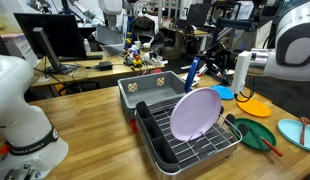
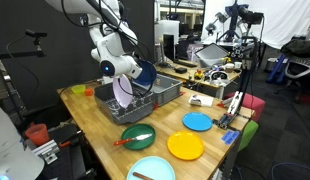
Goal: Put the blue plate on the dish rack
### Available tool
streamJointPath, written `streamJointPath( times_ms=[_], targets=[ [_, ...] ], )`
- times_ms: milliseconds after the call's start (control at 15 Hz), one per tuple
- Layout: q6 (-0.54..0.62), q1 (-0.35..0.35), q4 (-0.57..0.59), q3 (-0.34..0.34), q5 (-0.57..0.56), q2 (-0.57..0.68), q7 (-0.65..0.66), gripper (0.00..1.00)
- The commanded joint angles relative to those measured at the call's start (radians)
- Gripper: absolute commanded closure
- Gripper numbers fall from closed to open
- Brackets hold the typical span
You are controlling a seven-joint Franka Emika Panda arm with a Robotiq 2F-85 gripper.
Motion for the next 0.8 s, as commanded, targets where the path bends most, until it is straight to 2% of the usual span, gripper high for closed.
streamJointPath(
  times_ms=[0, 333, 733],
  targets=[
    [-0.018, 0.005, -0.005, 0.009, -0.002, -0.003, 0.021, 0.98],
    [-0.057, -0.018, -0.018, -0.008, -0.002, -0.007, 0.076, 0.98],
    [-0.047, -0.008, -0.046, 0.001, -0.002, -0.008, 0.134, 0.98]
  ],
)
